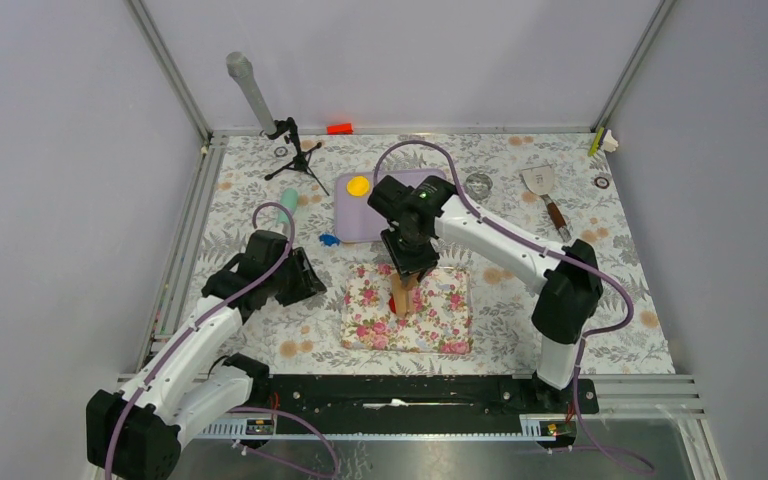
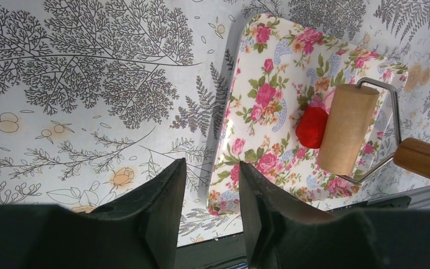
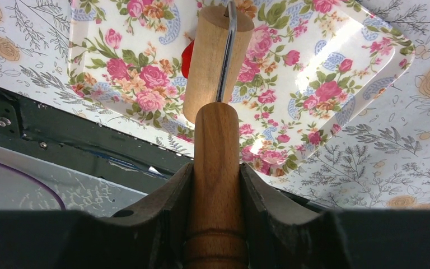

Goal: Roll out the dumpling wrappers from the dough
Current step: Flatten out the dough on the work surface.

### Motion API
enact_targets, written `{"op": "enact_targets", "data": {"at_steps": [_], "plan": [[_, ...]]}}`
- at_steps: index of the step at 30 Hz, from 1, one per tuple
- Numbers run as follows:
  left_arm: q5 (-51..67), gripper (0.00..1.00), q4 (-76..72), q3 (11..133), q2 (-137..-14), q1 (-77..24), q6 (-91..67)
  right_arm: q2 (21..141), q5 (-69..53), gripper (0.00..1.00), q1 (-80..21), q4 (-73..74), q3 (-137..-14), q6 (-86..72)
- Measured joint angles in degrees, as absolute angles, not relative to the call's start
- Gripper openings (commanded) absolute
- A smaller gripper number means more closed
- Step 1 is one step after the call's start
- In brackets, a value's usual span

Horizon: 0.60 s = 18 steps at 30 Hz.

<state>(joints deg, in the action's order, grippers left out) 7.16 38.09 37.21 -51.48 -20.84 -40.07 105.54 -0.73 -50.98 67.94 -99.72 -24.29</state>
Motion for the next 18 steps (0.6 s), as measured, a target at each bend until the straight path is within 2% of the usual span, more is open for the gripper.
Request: {"op": "enact_targets", "data": {"at_steps": [12,18], "plan": [[7.2,0.37,38.1,37.1,-51.5,-20.6,-39.9,103.4,-2.2,0.0,-51.0,63.4,-94.0,-24.3],[11.6,0.38,34.3,34.9,-54.5,-21.1,-41.0,101.9,-2.5,0.0,-51.0,60.8,-90.8,-24.3]]}}
